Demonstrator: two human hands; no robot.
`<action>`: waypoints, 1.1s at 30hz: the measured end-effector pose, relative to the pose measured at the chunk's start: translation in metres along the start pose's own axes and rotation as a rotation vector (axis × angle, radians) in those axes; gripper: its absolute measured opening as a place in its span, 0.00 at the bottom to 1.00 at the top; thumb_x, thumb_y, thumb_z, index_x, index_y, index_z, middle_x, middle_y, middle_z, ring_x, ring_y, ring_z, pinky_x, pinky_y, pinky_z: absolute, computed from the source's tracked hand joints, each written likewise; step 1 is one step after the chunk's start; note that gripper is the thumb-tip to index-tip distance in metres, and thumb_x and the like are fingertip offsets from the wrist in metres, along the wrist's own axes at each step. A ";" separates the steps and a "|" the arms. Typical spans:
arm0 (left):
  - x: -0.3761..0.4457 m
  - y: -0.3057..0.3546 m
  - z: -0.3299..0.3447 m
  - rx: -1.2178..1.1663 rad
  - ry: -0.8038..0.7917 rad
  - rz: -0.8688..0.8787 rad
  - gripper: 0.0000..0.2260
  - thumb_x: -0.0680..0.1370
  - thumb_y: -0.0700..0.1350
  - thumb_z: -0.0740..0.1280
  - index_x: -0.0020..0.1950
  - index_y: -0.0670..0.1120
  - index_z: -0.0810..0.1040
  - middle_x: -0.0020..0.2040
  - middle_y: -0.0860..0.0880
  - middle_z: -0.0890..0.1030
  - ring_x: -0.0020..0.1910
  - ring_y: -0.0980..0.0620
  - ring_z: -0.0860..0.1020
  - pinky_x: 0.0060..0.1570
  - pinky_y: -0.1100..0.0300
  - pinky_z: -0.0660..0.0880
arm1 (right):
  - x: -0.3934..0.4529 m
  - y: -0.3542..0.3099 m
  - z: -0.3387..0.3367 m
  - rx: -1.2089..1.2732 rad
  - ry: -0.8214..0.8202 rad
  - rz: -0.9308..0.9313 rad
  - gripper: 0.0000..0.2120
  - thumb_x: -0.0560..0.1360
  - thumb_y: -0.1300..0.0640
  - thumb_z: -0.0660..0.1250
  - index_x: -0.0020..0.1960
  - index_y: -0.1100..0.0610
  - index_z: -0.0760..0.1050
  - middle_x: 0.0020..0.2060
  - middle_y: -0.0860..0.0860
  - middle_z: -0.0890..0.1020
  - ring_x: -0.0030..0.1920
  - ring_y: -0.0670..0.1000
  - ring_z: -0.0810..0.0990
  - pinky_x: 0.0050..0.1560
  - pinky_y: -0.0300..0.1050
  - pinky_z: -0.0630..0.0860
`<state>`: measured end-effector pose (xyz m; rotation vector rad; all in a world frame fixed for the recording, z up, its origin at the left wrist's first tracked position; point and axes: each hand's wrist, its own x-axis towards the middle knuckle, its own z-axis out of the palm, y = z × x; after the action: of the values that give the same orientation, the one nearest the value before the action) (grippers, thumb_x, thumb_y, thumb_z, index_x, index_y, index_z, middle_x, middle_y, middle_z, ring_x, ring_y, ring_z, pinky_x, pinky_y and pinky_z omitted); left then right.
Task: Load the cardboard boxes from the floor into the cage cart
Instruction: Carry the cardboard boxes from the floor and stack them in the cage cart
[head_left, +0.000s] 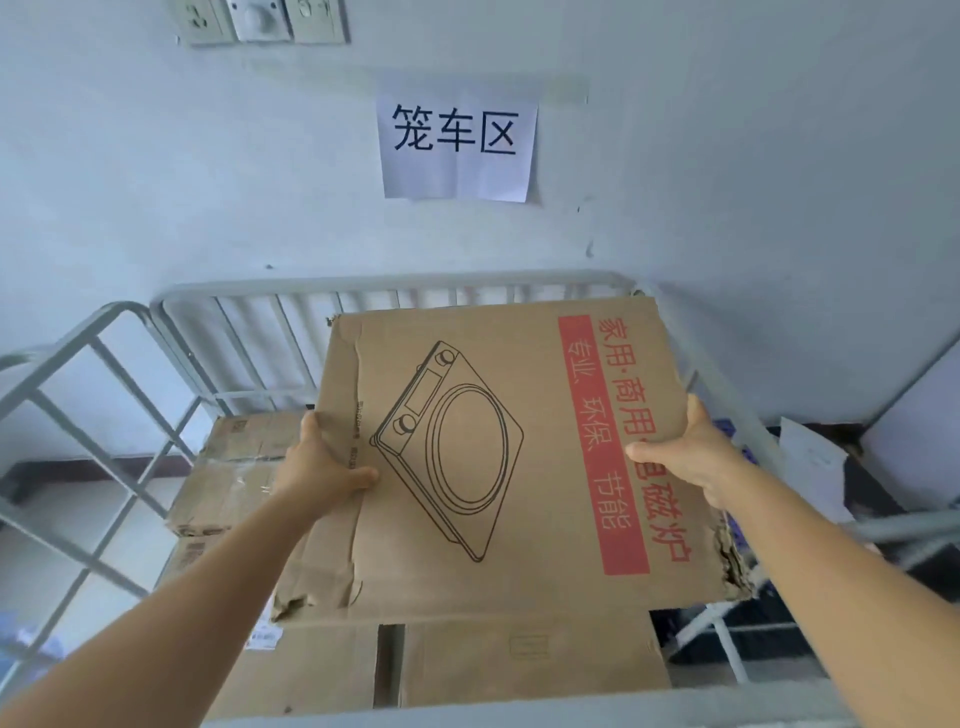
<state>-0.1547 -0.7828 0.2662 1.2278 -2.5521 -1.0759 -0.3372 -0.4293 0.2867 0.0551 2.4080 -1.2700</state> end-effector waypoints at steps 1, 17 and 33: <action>0.004 -0.003 0.008 0.012 -0.020 -0.019 0.47 0.65 0.47 0.80 0.75 0.47 0.54 0.61 0.41 0.73 0.54 0.41 0.74 0.50 0.47 0.76 | 0.008 0.007 0.003 -0.011 -0.014 0.023 0.30 0.69 0.59 0.78 0.62 0.50 0.63 0.47 0.46 0.77 0.50 0.51 0.75 0.51 0.54 0.72; 0.042 -0.070 0.126 0.110 -0.336 -0.216 0.44 0.63 0.46 0.80 0.71 0.45 0.59 0.51 0.47 0.74 0.48 0.46 0.75 0.47 0.53 0.74 | 0.085 0.116 0.048 -0.183 -0.185 0.459 0.52 0.68 0.56 0.79 0.79 0.51 0.48 0.70 0.53 0.69 0.69 0.57 0.69 0.66 0.58 0.67; 0.062 -0.139 0.265 0.261 -0.405 -0.391 0.41 0.61 0.52 0.81 0.65 0.41 0.63 0.55 0.43 0.75 0.53 0.42 0.76 0.50 0.47 0.77 | 0.157 0.246 0.103 -0.238 -0.208 0.628 0.35 0.69 0.58 0.78 0.67 0.51 0.60 0.49 0.51 0.76 0.50 0.56 0.76 0.52 0.59 0.75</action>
<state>-0.2082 -0.7399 -0.0313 1.7989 -2.8992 -1.1941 -0.3902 -0.3926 -0.0164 0.5350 2.0952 -0.6635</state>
